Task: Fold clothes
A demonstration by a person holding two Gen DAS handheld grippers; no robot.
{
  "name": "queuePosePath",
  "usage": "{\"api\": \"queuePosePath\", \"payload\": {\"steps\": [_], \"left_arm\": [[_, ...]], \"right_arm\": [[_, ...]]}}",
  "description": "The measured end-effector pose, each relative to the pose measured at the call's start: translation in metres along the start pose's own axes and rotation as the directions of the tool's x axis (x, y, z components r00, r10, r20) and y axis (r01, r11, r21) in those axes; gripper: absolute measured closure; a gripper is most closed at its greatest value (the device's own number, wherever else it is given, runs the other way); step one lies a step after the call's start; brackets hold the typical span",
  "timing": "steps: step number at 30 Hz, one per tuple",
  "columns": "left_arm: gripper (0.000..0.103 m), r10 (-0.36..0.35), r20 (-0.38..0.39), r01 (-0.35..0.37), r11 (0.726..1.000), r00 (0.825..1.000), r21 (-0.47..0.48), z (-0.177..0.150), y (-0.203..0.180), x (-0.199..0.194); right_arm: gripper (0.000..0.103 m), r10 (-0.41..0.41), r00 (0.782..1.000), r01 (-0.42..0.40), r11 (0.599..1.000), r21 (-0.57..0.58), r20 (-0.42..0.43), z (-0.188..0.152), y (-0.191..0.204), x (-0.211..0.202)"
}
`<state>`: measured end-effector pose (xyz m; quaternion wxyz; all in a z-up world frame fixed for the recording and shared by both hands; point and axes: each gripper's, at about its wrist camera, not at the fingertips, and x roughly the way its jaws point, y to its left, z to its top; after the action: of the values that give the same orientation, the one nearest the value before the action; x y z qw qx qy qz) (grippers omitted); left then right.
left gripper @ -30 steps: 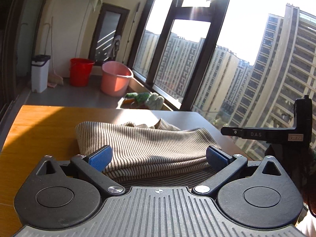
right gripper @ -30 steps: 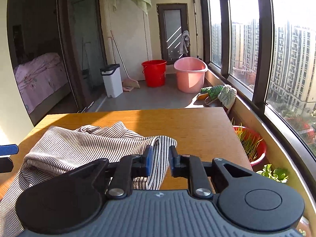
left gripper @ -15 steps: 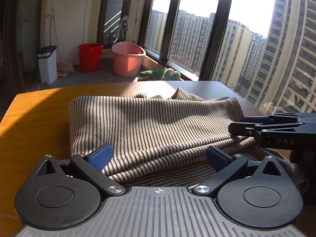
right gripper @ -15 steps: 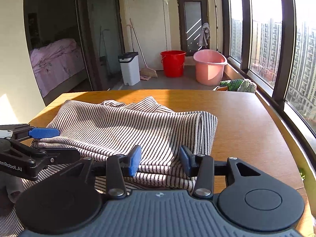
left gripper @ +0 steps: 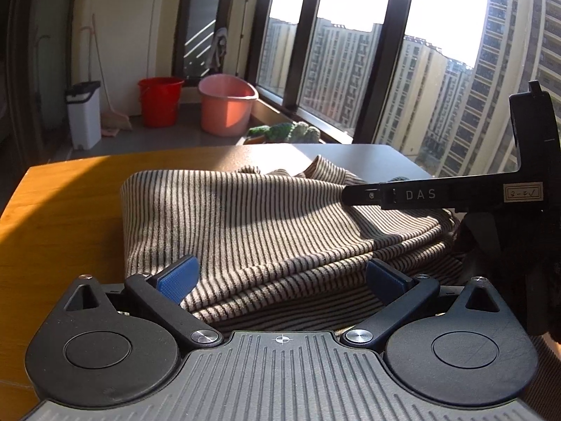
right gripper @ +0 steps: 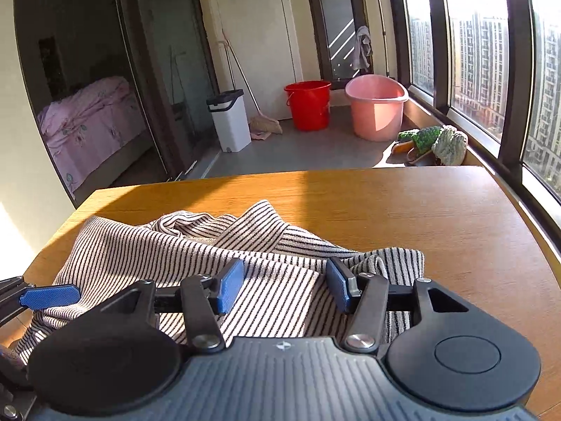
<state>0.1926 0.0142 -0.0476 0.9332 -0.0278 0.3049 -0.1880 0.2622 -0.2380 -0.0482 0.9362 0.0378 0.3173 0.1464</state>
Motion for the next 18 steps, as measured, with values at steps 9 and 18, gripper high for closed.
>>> {"api": "queuePosePath", "payload": {"steps": [9,18], "left_arm": [[0.0,-0.026,0.006,0.026,0.999,1.0,-0.021,0.001,0.008,-0.001],[0.0,-0.037,-0.004,0.037,0.999,0.999,-0.021,0.004,0.008,0.0]], "right_arm": [[0.049,0.004,1.0,-0.006,0.993,-0.117,-0.018,-0.033,0.007,-0.052],[0.047,-0.019,1.0,0.022,0.984,-0.179,0.021,-0.046,0.013,-0.056]]}}
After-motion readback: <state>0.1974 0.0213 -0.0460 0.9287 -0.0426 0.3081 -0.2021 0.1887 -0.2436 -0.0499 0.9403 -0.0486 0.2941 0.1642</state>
